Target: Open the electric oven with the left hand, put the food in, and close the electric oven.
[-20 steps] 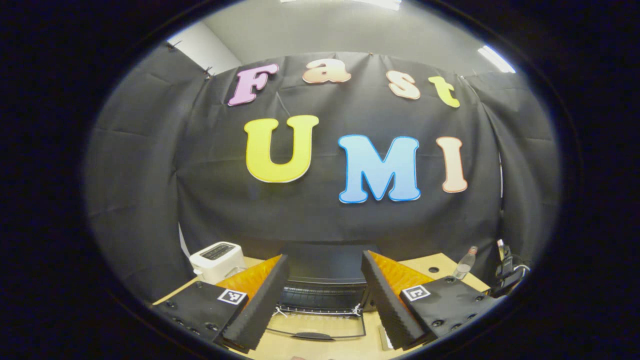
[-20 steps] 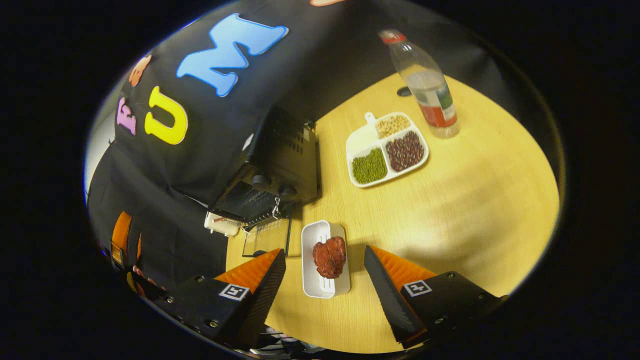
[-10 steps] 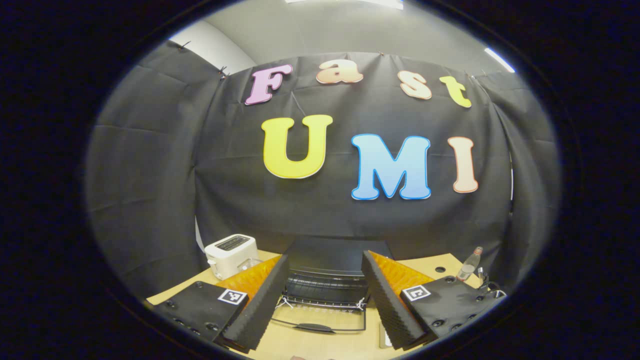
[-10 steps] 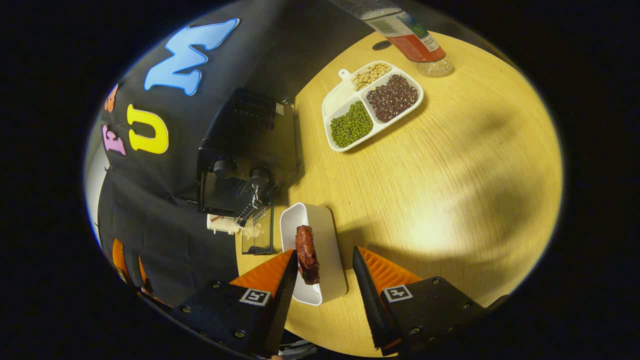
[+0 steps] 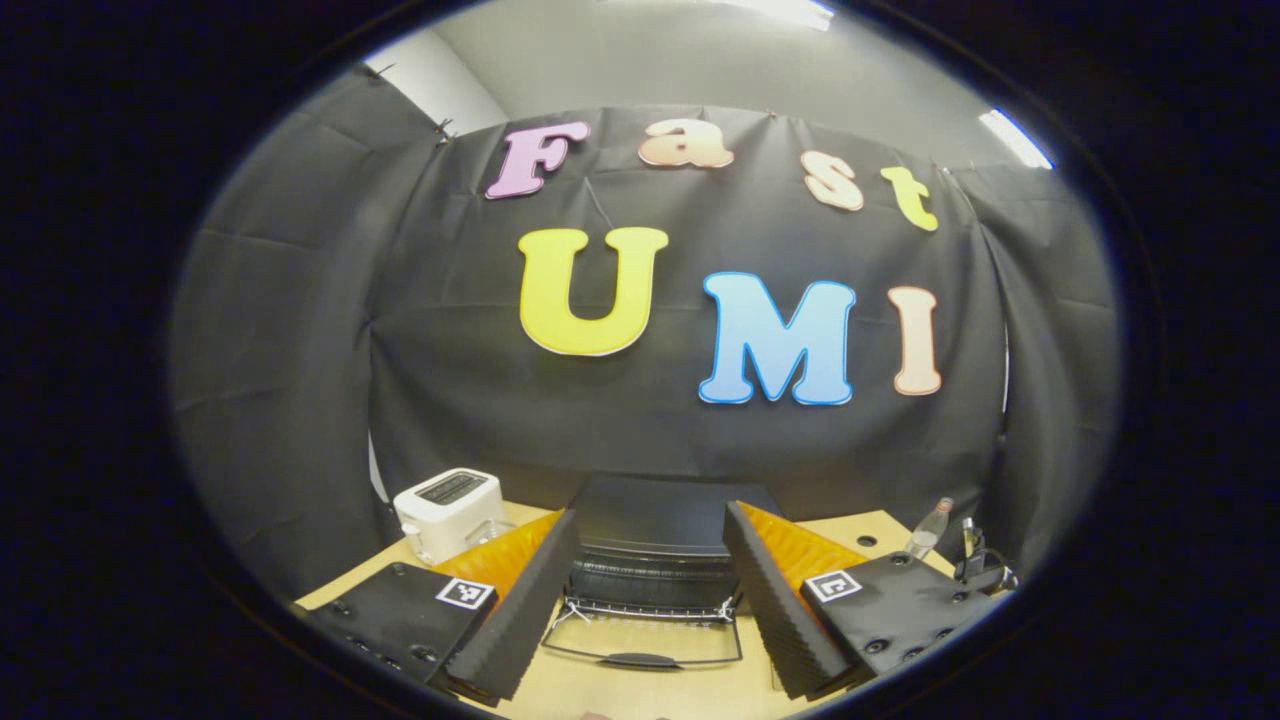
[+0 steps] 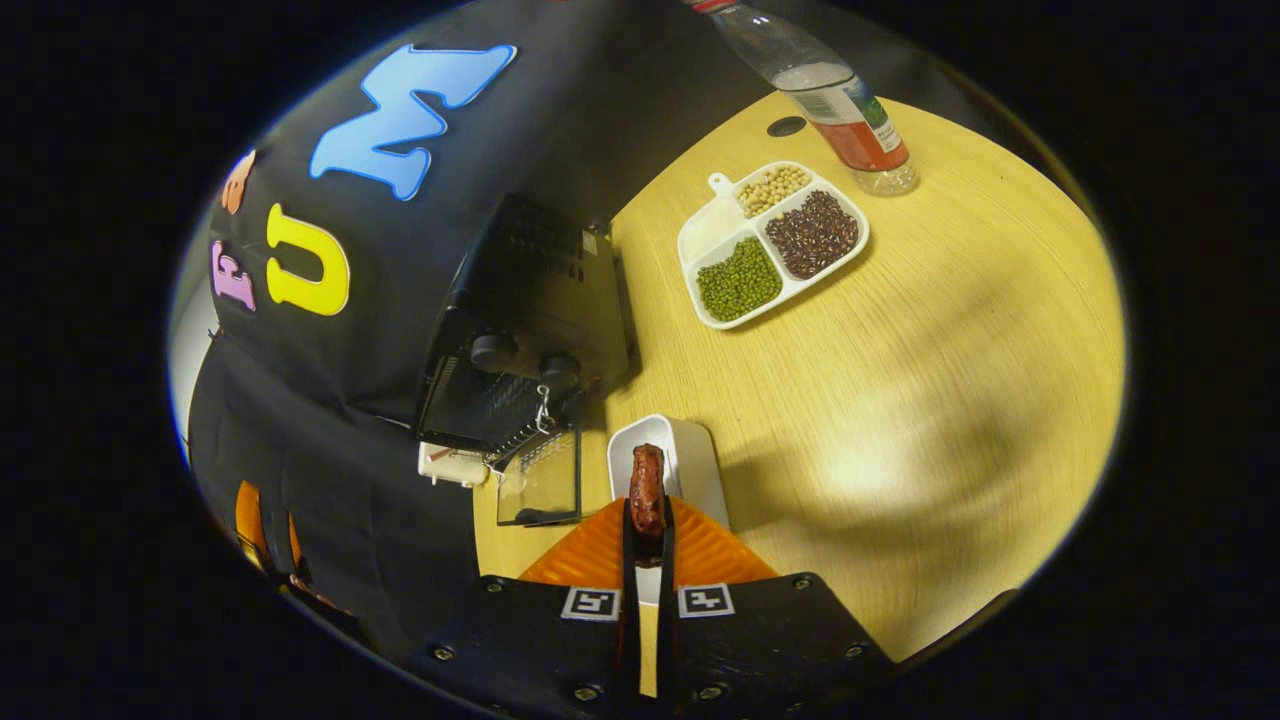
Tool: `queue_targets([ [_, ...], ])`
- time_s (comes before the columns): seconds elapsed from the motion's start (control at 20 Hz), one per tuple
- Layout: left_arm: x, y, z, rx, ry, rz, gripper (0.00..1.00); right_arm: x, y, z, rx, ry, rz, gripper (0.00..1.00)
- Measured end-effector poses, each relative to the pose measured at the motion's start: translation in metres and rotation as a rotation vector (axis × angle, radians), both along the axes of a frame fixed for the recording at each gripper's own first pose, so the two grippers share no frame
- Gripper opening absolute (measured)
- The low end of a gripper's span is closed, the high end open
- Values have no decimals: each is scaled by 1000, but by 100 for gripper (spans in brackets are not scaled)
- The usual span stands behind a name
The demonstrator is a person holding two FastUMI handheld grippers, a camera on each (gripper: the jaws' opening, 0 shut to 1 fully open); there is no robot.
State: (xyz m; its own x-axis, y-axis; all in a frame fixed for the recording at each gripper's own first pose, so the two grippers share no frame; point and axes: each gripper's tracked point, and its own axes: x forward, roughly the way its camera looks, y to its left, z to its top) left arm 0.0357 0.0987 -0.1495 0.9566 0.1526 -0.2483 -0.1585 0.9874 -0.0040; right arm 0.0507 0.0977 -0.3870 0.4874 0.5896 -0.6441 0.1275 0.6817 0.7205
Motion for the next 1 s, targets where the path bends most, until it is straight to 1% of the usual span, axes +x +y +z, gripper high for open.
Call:
queue_targets([
  [0.05,1,7,3,-7,-8,-6,100,0,3,8,13,-13,-15,7],
  [0.2,3,36,14,15,-47,3,100,-4,20,42,58,-73,-50,6],
  [0.4,7,61,25,-52,-77,-15,100,-5,59,85,128,-148,-68,6],
  [0.5,8,74,33,-45,-90,-38,100,0,81,101,157,-178,-71,6],
  [0.55,9,81,37,-26,-91,-52,96,3,93,107,172,-190,-75,6],
  [0.6,9,85,39,-7,-96,-67,92,7,104,112,190,-196,-81,6],
  [0.65,9,90,44,2,-106,-81,92,12,116,115,206,-201,-86,6],
  [0.75,7,96,47,10,-107,-111,99,22,137,118,227,-206,-104,6],
  [0.8,5,103,47,20,-102,-115,95,31,148,116,241,-204,-121,6],
  [0.85,4,109,48,29,-99,-119,95,35,158,116,258,-200,-132,6],
  [0.9,1,115,48,35,-96,-118,99,41,167,114,274,-192,-142,6],
  [0.95,-2,122,49,40,-96,-114,91,46,174,110,279,-185,-150,6],
  [1.0,-4,129,48,41,-95,-108,95,50,182,106,279,-175,-154,7],
])
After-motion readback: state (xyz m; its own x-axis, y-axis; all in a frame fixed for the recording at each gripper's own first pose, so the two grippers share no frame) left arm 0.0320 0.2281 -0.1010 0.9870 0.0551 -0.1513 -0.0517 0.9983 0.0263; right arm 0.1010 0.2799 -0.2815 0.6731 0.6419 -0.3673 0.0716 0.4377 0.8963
